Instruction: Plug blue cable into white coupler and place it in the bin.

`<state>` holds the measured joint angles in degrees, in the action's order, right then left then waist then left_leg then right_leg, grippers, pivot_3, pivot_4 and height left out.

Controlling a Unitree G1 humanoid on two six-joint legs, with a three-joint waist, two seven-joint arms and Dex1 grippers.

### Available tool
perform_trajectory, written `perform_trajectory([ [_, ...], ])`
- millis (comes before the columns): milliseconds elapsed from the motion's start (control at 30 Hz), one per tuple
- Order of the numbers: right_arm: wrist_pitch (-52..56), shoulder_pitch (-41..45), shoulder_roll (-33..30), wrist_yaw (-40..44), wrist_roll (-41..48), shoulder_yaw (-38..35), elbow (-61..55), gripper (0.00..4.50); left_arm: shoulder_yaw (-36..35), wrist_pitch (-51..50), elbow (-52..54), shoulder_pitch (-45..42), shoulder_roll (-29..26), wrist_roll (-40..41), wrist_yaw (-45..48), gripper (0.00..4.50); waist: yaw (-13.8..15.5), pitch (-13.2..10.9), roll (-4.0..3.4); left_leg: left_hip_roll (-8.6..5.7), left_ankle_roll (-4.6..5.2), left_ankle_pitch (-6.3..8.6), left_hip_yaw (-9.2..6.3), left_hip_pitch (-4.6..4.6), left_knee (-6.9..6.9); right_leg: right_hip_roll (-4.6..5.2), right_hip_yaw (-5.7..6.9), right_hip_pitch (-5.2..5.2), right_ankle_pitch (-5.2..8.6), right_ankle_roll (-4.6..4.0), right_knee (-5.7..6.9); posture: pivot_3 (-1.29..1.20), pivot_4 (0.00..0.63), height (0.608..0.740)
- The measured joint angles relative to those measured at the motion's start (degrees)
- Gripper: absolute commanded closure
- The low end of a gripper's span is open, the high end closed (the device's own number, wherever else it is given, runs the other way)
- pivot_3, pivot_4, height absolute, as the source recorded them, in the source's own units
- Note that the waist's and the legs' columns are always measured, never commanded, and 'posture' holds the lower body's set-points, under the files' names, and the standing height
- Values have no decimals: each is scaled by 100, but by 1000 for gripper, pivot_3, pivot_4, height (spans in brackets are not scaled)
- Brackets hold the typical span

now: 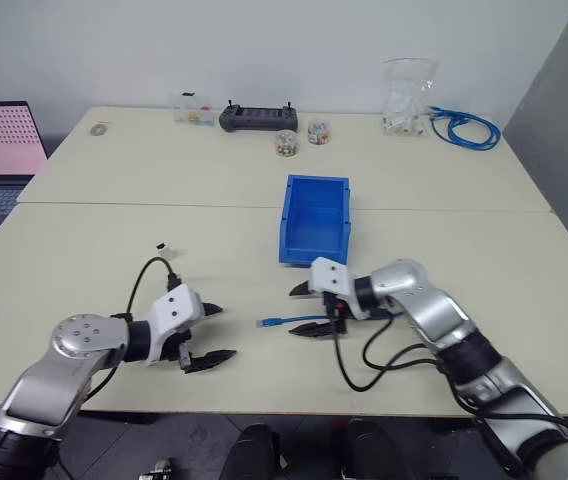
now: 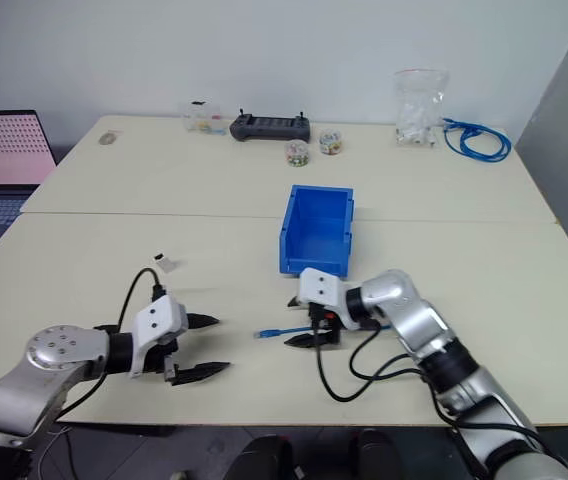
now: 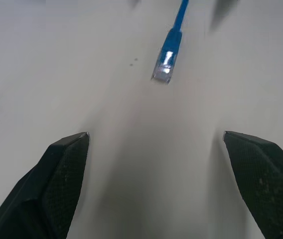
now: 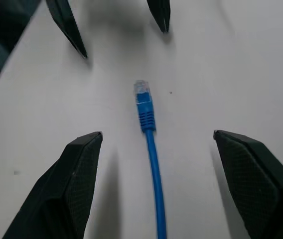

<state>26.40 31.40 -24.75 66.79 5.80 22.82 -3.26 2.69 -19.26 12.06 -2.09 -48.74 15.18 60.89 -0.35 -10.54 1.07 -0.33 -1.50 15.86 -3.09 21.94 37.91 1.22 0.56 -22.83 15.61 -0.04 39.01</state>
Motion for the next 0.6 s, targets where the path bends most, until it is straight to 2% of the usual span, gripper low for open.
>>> perform_trajectory([
  [167, 797, -801, -637, -126, 457, -487, -1114, 866, 354, 211, -191, -337, 193, -245, -12, 0, 5, 0, -1, 0, 0, 0, -2, -3, 2, -1, 2, 3, 1, 1, 1, 0, 150, 740],
  [400, 1513, -1141, -823, -612, 973, -1052, -1950, 866, 653, 244, -482, -808, 404, -406, 23, 0, -6, 0, -1, 0, 0, 0, -1, -5, 3, -3, 2, 8, 2, 4, 0, 0, 150, 740],
  [600, 1909, -1294, -902, -947, 1357, -1258, -2298, 835, 761, 210, -735, -1105, 415, -438, 219, 1123, -6, 0, -1, -1, 0, 0, -3, -5, 3, -3, 4, 9, 2, 5, -1, 0, 150, 740],
])
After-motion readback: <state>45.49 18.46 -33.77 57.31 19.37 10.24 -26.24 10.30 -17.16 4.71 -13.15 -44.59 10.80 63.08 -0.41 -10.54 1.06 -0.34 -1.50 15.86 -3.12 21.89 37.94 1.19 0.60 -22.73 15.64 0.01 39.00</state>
